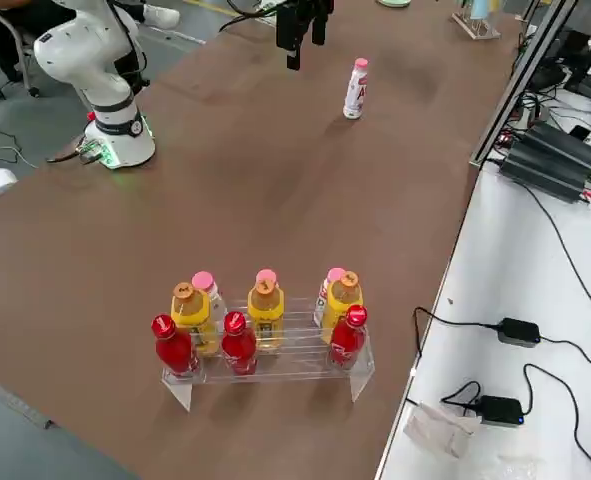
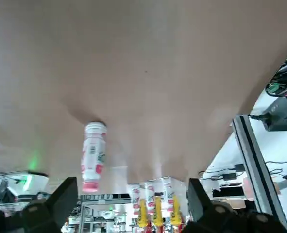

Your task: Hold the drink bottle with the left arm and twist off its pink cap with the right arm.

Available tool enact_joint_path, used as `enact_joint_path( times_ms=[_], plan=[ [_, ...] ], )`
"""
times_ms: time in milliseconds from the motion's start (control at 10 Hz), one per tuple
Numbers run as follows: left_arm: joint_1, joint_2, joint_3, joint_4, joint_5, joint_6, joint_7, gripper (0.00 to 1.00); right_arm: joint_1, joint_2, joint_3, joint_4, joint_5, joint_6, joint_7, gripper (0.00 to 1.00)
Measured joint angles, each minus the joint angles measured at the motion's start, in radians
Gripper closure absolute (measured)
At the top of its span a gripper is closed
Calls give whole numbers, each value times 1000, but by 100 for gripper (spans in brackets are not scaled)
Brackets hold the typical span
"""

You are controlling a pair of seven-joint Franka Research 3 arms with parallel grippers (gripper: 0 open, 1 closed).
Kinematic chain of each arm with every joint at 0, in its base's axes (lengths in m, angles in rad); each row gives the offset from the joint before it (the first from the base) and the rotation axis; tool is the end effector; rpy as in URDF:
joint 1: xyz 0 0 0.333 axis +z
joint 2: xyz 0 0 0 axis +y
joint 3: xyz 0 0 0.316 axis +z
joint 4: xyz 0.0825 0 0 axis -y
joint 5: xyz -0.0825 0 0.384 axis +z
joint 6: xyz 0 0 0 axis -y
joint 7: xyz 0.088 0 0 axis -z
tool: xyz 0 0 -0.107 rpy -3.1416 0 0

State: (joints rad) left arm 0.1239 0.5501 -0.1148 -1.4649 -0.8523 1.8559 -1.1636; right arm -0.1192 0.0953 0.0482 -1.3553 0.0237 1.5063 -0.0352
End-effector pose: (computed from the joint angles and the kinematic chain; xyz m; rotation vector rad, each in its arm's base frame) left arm 0.7002 -0.0379 0.3787 1.7477 1.6441 -0.7568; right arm 0.5759 -0.0399 0.6658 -3.1147 0.0529 -0.0892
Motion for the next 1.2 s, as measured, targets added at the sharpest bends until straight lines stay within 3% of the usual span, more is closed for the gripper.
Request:
enact_joint_path(
  times_ms=[300, 500, 1200],
  plan=[
    [-66, 26, -1, -4, -48, 105, -65, 0, 0, 0, 0, 0, 0, 0, 0, 0],
    [-117, 65, -8, -12, -62, 113, -55, 0, 0, 0, 0, 0, 0, 0, 0, 0],
    [-125, 76, -119, -137, -96, 113, 107, 0, 0, 0, 0, 0, 0, 0, 0, 0]
  ],
)
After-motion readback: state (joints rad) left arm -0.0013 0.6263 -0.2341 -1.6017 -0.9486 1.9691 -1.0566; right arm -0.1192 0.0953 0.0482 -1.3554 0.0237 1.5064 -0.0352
